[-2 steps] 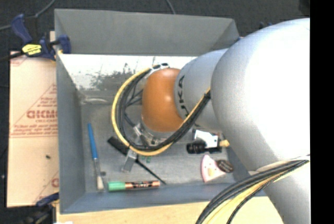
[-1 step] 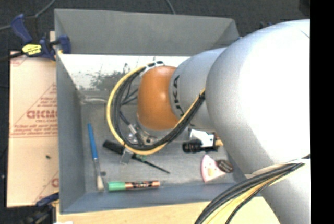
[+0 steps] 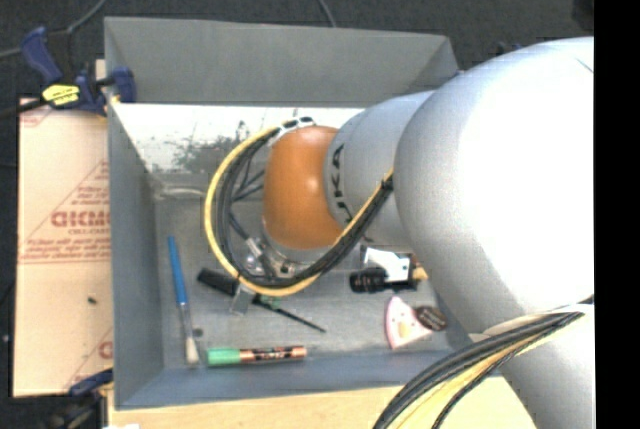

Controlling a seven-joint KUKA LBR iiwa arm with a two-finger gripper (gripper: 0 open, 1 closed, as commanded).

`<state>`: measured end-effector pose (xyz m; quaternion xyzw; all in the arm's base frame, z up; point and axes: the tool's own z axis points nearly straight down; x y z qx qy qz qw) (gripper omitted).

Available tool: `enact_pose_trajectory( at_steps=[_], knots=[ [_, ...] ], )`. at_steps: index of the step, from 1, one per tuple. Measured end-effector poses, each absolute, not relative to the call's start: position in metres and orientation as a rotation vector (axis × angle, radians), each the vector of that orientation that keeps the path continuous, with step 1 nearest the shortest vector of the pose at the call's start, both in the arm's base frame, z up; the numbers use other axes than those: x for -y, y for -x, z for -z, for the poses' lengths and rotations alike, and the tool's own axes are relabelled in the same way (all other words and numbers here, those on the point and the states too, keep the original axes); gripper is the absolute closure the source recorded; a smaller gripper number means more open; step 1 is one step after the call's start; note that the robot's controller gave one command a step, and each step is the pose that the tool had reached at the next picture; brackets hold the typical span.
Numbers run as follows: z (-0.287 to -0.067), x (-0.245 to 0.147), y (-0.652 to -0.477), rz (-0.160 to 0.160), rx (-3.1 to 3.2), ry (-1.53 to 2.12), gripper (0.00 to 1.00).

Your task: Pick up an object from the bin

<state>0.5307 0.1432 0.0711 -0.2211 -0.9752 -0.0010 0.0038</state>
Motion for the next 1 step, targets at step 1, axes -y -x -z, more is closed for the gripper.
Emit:
enact_pose_trajectory(
  at_steps=[1],
  knots=[
    [-0.0810, -0.1423, -0.5283, -0.002, 3.050, 0.692, 1.00]
  ],
)
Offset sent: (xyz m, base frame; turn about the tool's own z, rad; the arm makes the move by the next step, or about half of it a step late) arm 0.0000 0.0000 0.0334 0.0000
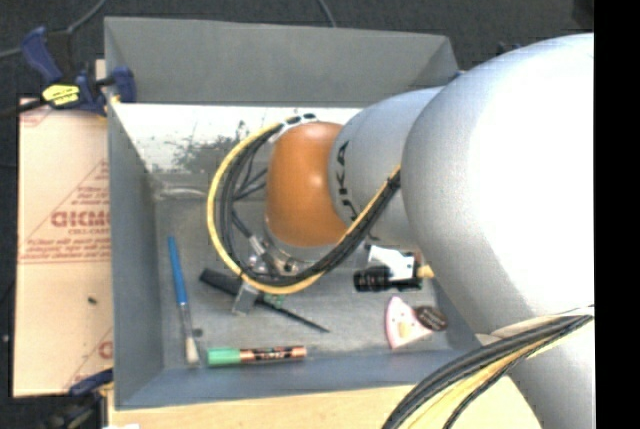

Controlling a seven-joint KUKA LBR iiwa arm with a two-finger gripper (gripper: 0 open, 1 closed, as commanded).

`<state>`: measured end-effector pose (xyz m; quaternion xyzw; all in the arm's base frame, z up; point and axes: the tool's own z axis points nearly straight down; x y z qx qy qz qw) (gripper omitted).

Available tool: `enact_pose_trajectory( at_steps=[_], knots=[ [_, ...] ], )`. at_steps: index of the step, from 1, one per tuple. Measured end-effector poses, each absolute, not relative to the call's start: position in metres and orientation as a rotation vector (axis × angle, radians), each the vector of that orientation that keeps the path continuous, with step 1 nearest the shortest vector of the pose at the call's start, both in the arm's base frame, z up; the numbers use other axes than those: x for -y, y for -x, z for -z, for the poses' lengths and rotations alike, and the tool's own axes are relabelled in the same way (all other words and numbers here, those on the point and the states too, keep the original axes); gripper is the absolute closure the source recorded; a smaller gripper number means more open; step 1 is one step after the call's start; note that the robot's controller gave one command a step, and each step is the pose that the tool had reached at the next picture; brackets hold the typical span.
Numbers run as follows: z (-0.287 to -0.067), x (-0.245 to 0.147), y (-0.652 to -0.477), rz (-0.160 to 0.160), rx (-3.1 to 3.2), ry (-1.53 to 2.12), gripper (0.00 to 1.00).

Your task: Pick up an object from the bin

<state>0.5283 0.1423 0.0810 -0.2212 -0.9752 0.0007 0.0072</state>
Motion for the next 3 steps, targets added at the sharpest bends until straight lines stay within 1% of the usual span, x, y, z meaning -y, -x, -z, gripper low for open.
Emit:
enact_pose_trajectory(
  at_steps=[1, 2, 3],
  knots=[
    [-0.101, -0.143, -0.531, 0.004, 3.058, 0.691, 1.00],
    [-0.111, -0.142, -0.530, 0.000, 3.054, 0.688, 1.00],
    [-0.128, -0.142, -0.529, -0.001, 3.053, 0.685, 1.00]
  ],
)
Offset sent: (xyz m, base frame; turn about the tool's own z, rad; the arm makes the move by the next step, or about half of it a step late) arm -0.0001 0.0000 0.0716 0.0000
